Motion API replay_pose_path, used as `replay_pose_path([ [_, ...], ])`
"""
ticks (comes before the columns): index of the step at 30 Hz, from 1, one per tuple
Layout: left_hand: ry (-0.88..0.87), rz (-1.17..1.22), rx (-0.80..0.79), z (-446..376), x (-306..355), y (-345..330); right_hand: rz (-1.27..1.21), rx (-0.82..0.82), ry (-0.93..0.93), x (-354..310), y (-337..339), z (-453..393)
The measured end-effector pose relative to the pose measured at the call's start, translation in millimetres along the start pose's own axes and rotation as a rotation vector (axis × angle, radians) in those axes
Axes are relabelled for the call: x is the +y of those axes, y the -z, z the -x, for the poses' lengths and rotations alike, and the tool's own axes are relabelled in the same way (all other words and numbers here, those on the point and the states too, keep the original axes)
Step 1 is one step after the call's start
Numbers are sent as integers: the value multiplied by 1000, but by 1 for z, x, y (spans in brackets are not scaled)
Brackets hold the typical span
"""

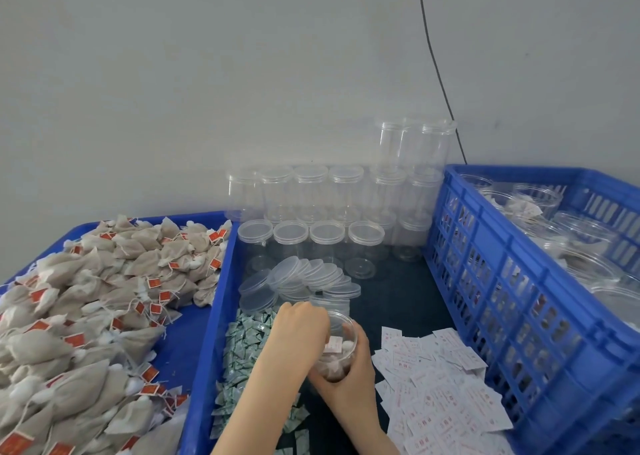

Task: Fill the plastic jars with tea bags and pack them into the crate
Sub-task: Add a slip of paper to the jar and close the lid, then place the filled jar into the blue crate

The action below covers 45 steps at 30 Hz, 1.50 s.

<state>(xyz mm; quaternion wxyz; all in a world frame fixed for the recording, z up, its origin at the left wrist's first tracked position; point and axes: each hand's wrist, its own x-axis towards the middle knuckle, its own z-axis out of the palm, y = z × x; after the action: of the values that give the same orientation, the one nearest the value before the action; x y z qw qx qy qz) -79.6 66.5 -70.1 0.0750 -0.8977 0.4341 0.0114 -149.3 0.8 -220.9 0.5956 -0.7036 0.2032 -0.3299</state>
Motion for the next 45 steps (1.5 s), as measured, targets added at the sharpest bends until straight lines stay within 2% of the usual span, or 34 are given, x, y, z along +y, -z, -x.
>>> replay_pose_path([
  [6, 19, 115, 204, -3, -7, 12, 85, 44, 57, -36, 10, -17],
  [8, 37, 210, 364, -3, -5, 20, 153, 15, 104, -56, 17, -29],
  [12, 19, 498, 813, 0, 3, 27, 304, -11, 162, -98, 39, -70],
  [14, 32, 571, 878, -2, 10, 30, 322, 22, 169, -124, 53, -90],
  [18, 5, 578, 789, -13, 26, 34, 416, 84, 264, -181, 82, -123],
  [23, -48, 527, 654, -28, 50, 28, 487, 325, 246, -262, 130, -166],
  [29, -130, 471, 543, -43, 75, 18, 579, 549, 267, -328, 232, -196],
  [35, -182, 520, 517, -64, 101, 30, 698, 701, 146, -306, 340, -200],
  [39, -199, 522, 507, -79, 119, 42, 809, 706, 24, -266, 391, -194],
  [45, -214, 539, 535, -97, 138, 53, 885, 629, -276, -222, 430, -191],
])
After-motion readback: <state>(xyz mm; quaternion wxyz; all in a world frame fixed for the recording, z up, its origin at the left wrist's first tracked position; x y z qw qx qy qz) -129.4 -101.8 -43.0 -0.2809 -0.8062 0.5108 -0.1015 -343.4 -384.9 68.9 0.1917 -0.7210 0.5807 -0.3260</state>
